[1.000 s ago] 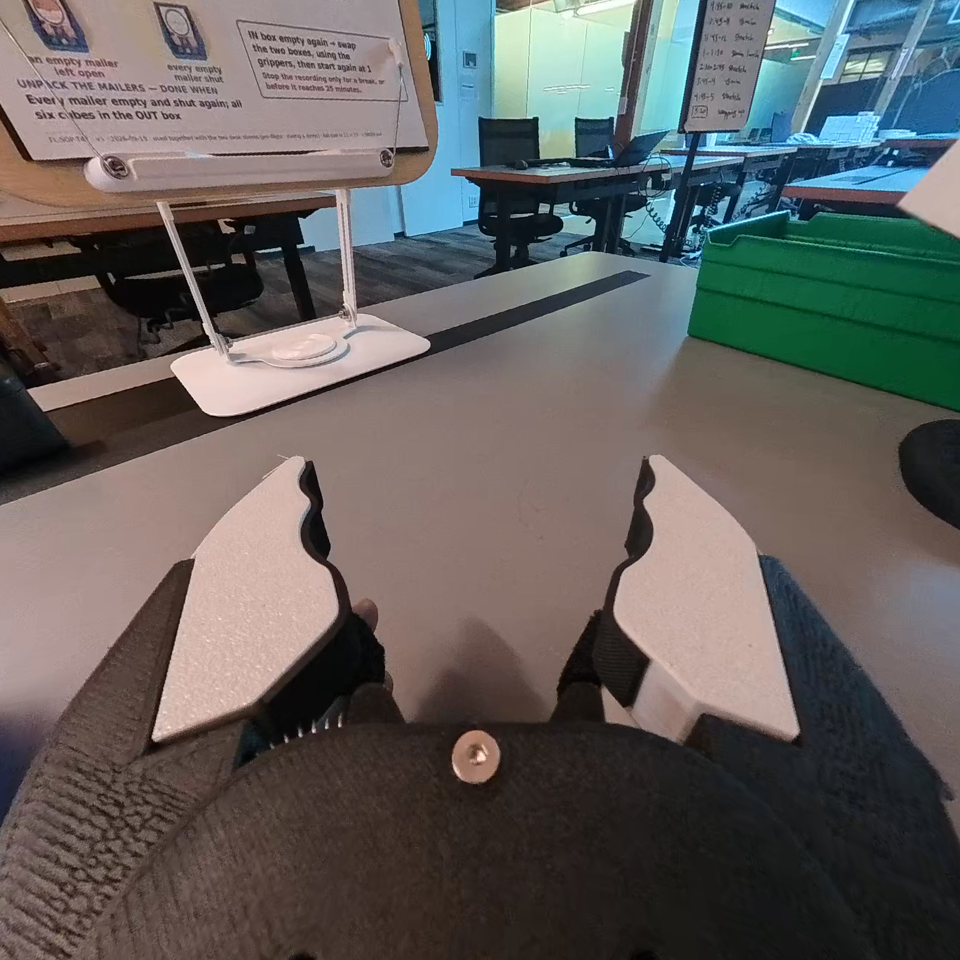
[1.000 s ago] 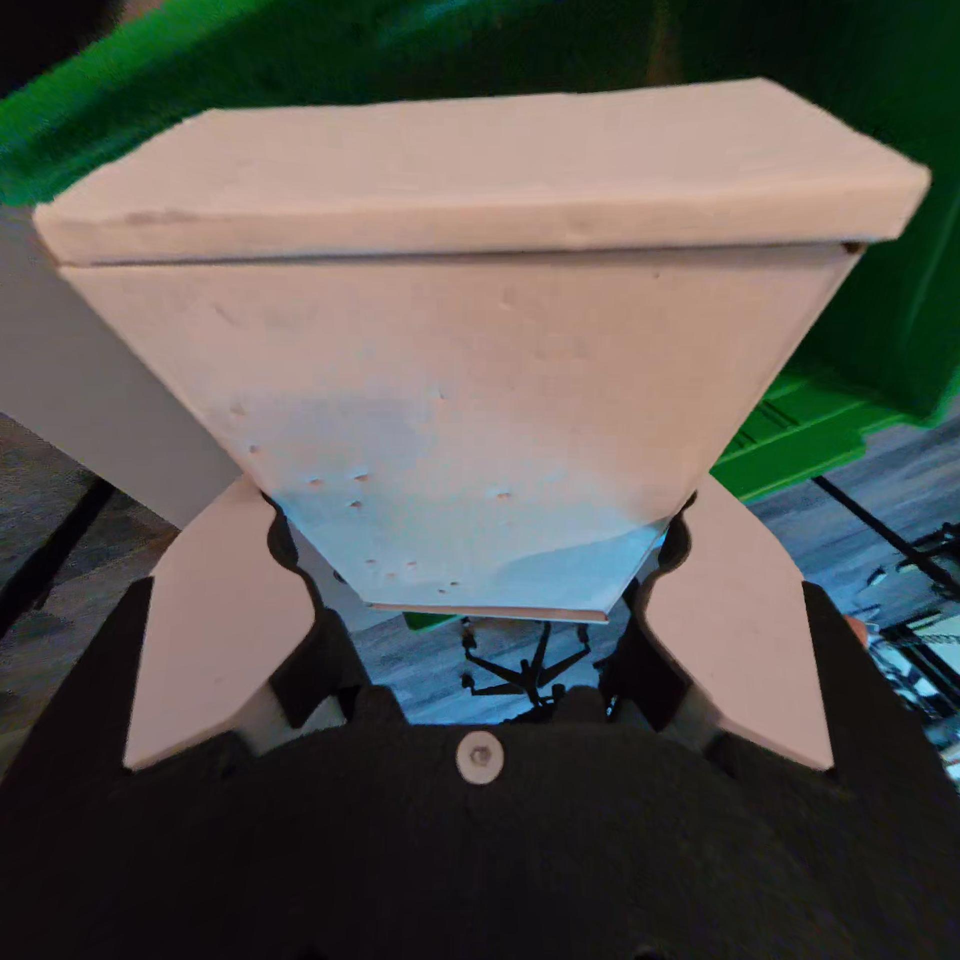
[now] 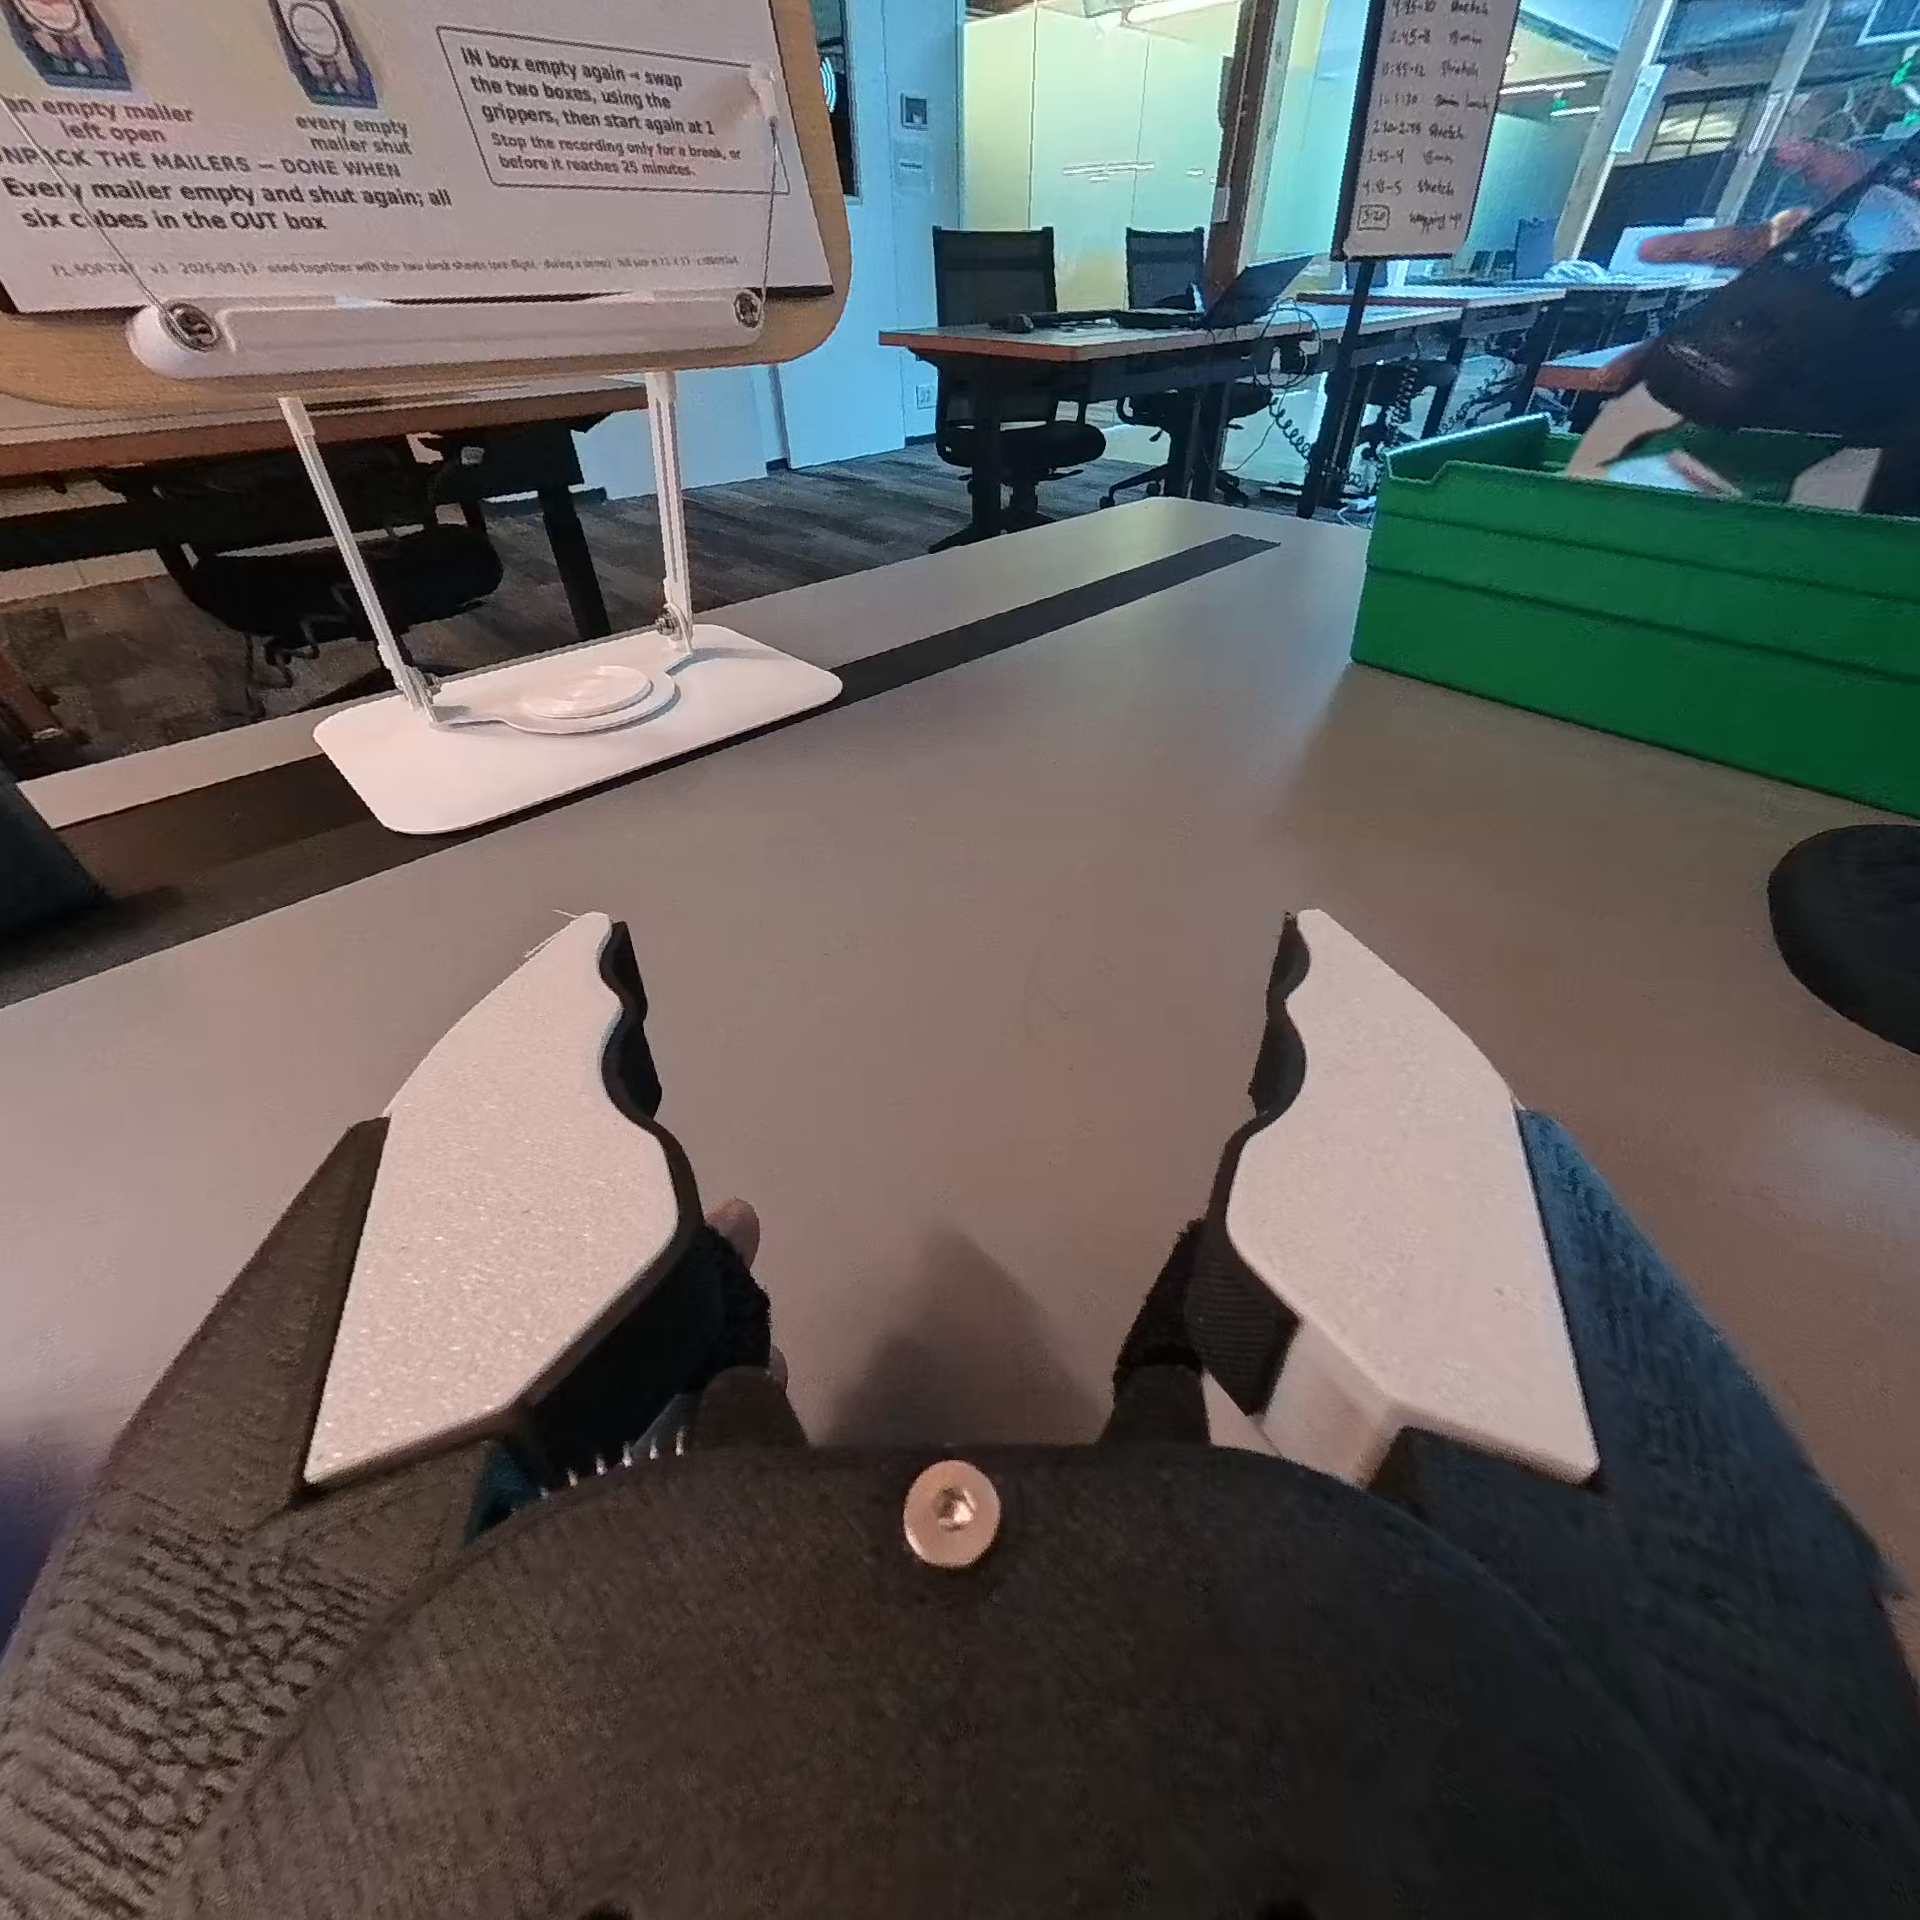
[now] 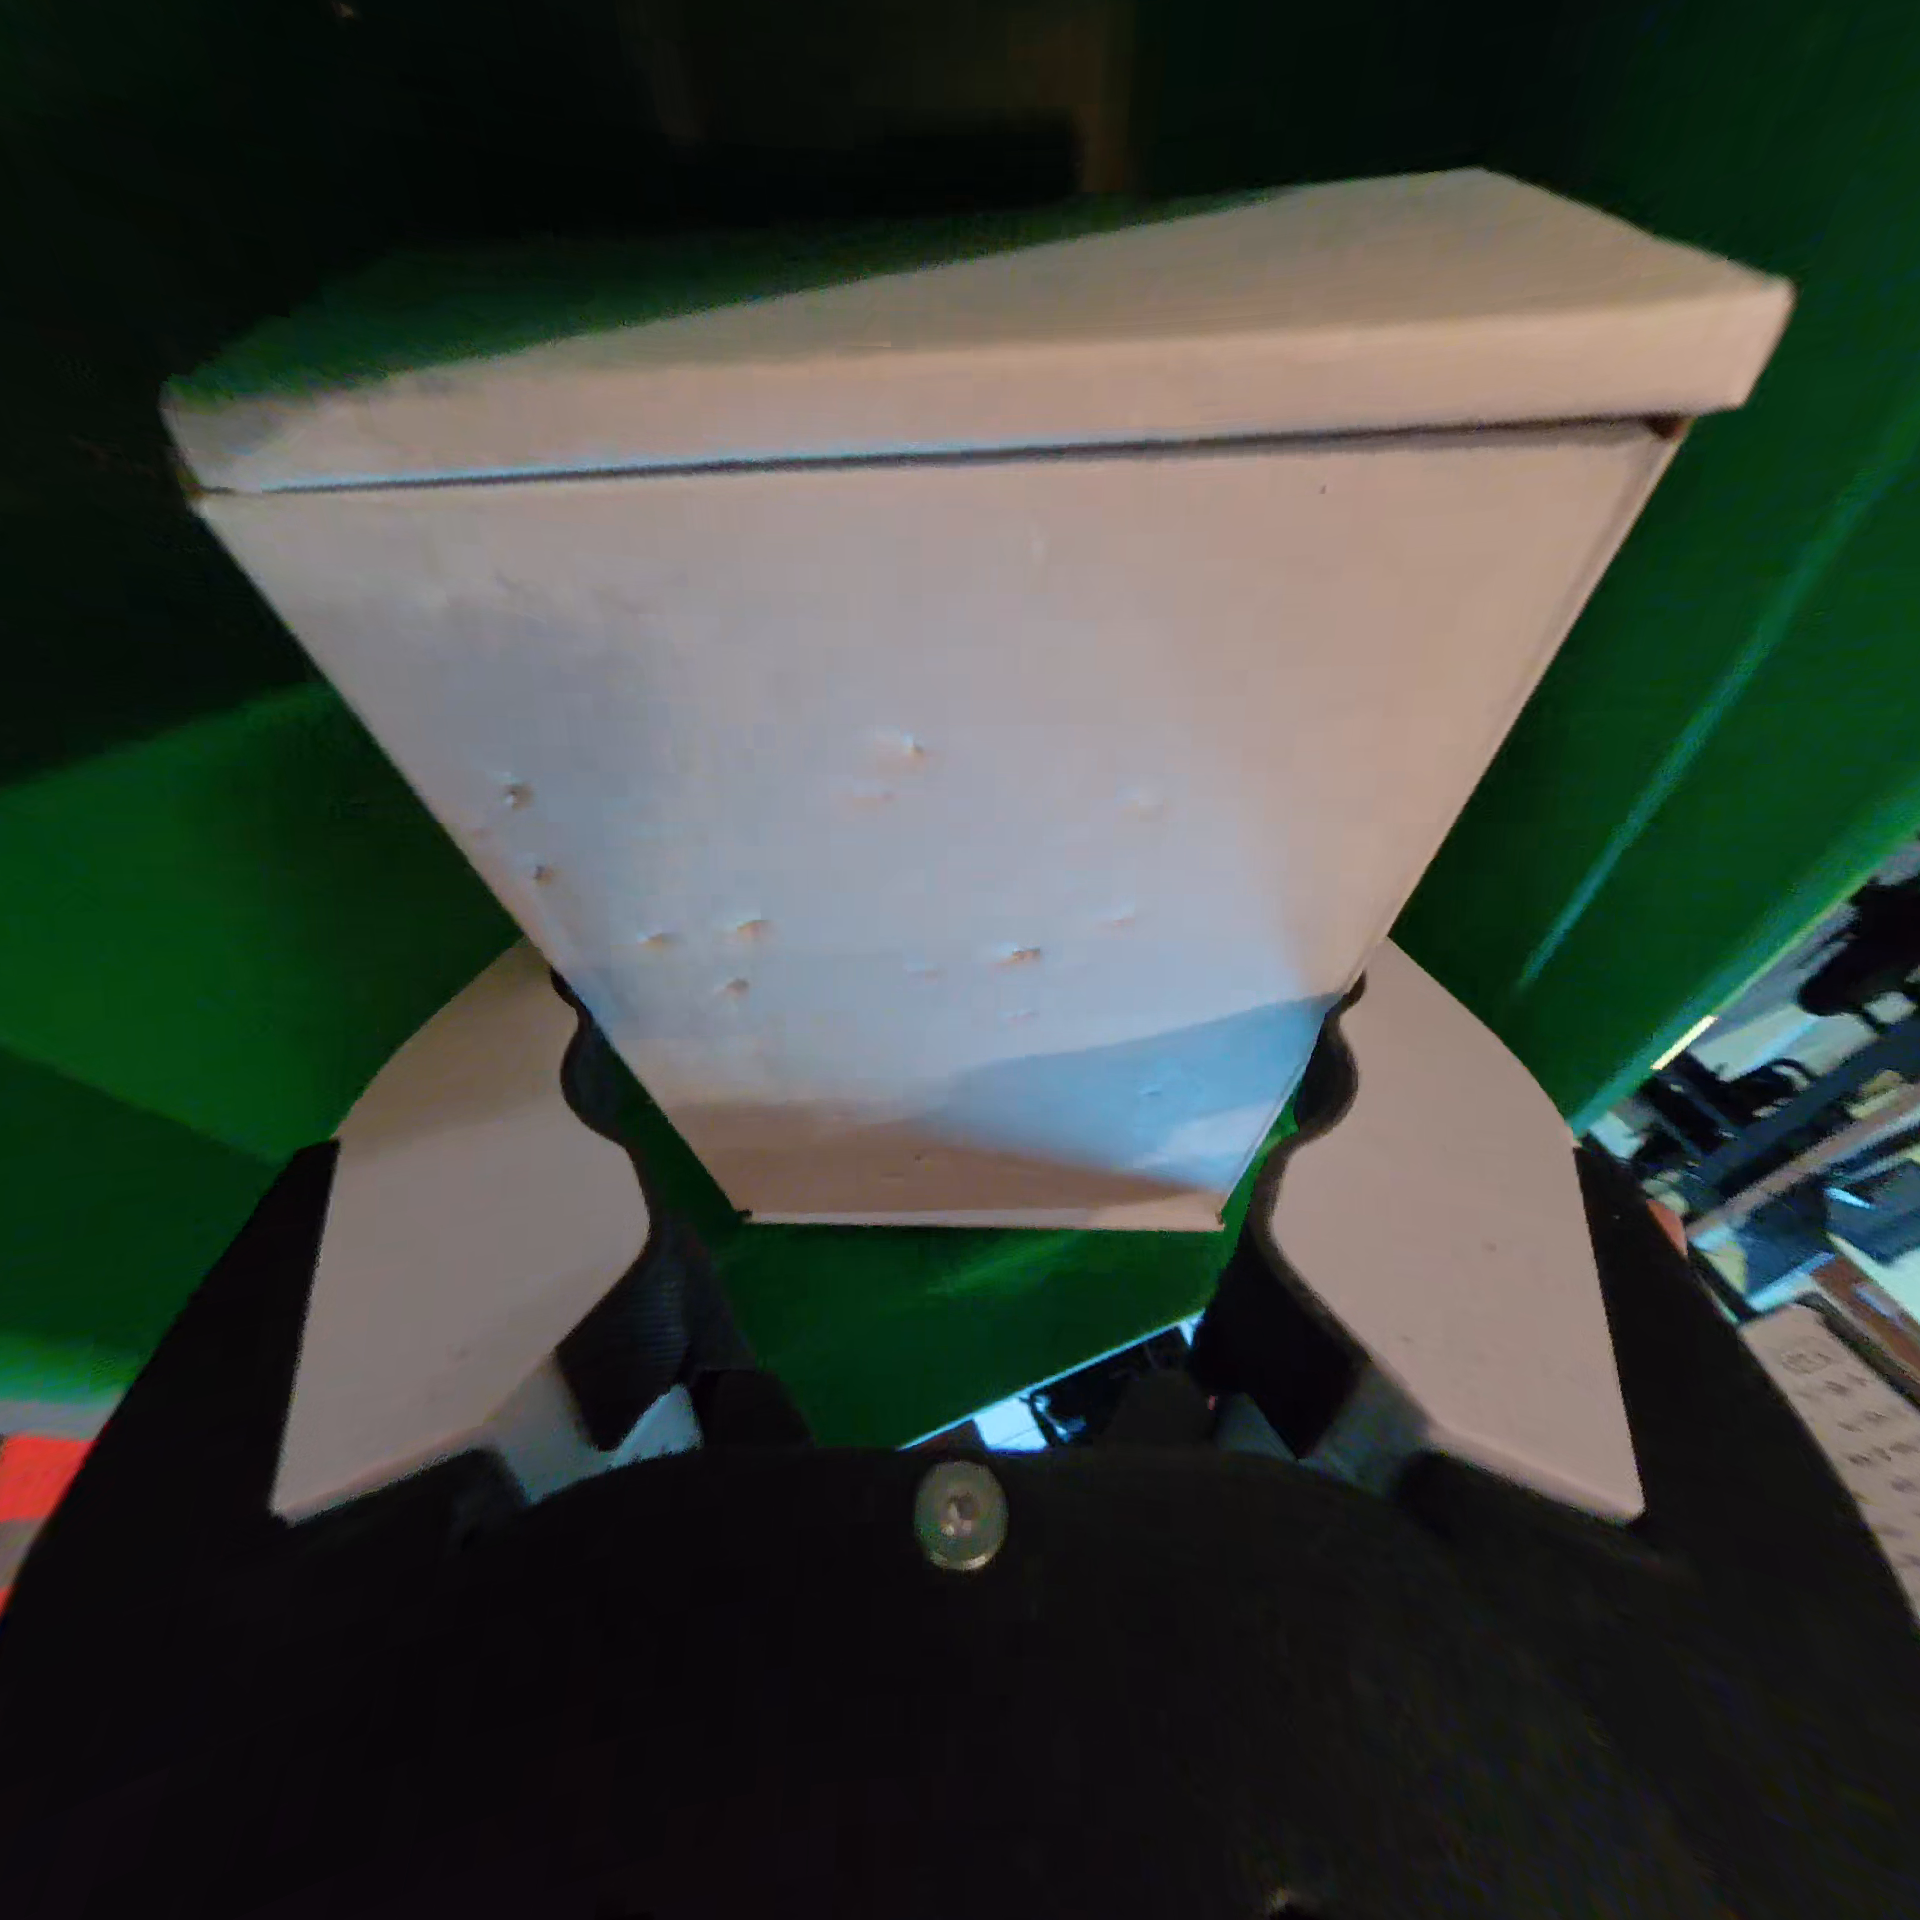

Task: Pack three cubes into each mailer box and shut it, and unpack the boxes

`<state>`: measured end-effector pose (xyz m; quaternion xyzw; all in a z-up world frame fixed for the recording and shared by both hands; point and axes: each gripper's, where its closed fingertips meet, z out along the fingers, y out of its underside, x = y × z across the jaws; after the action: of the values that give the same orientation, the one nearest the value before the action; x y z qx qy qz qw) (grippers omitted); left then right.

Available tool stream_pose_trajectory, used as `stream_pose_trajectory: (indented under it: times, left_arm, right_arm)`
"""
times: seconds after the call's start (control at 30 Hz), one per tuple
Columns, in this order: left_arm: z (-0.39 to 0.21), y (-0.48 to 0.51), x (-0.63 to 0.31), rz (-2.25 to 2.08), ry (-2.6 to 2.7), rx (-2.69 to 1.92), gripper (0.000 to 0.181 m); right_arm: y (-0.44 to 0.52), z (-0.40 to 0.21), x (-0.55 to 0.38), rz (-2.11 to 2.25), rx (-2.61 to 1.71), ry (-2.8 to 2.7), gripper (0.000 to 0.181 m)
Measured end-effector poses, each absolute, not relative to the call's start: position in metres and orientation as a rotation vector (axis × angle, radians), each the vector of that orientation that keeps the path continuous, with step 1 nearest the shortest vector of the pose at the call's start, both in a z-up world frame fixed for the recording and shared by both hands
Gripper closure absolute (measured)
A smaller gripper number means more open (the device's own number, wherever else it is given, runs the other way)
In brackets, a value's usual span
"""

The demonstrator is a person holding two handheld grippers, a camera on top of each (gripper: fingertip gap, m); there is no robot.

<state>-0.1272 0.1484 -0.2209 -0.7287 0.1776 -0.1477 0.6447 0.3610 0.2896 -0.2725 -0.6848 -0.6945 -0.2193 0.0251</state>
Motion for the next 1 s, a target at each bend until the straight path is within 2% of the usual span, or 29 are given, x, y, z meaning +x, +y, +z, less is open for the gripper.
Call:
stream_pose_trajectory:
  times: [1.0]
  left_arm:
    - [-0.222,0.149,-0.125,-0.333,0.420,-1.665,0.068]
  right_arm:
    - [0.307,-0.291,0.358,-0.676,-2.023,-2.246,0.052]
